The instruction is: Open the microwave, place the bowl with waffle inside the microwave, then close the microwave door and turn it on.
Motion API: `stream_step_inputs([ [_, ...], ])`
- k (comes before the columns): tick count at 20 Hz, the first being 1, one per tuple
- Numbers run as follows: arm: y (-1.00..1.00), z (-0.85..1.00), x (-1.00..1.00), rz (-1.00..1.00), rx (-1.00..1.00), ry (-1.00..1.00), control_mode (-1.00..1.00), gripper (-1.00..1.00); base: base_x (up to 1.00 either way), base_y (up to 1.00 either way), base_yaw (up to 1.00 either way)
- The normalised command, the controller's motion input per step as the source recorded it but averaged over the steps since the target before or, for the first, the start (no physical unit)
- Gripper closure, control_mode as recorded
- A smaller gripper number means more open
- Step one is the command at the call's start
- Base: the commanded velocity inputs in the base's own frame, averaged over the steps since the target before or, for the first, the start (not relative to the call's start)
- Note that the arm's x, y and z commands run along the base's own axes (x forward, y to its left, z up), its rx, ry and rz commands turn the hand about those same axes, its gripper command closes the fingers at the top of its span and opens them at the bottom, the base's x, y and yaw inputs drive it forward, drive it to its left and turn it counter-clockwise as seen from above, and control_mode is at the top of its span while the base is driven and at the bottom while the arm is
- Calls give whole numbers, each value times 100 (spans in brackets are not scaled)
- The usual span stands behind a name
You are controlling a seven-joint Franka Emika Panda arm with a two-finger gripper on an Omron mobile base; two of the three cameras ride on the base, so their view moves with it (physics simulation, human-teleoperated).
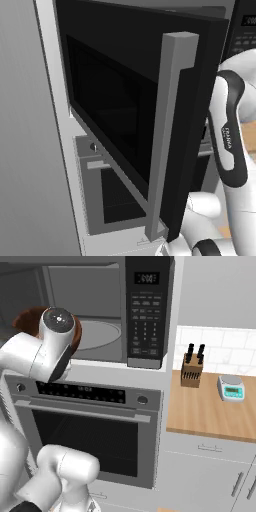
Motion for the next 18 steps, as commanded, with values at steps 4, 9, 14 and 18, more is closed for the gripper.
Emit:
stream_step_inputs([
  [4, 7, -6, 100, 0, 0, 3, -100, 100, 0, 0, 0],
  [9, 18, -2, 100, -1, 0, -2, -100, 100, 0, 0, 0],
  [14, 15, -1, 100, -2, 0, 0, -100, 100, 0, 0, 0],
  [18, 16, -23, 69, -2, 0, 0, -100, 100, 0, 0, 0],
])
